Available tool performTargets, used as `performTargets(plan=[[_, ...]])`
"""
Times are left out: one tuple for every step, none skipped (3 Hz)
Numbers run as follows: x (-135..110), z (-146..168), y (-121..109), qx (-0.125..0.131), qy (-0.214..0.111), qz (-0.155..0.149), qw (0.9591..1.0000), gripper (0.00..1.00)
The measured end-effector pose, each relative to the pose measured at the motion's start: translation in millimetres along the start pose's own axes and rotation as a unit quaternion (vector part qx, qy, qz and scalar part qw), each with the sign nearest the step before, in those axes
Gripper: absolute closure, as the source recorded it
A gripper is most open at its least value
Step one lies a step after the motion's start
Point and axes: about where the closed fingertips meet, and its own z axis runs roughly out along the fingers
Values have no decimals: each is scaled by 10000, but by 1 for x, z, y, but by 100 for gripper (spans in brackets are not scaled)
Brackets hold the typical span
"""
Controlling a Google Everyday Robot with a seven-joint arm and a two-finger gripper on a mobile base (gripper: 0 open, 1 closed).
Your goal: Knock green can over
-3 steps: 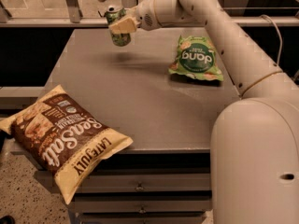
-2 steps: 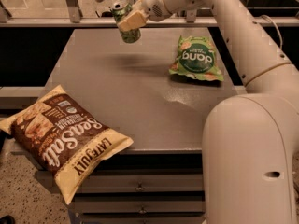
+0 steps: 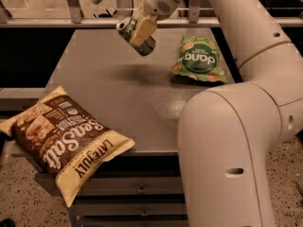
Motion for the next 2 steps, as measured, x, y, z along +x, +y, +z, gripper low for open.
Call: performTargets(plan=[[11,7,23,-461,841,-327,9949,100],[30,22,36,-743,1666,-518,9818,85]])
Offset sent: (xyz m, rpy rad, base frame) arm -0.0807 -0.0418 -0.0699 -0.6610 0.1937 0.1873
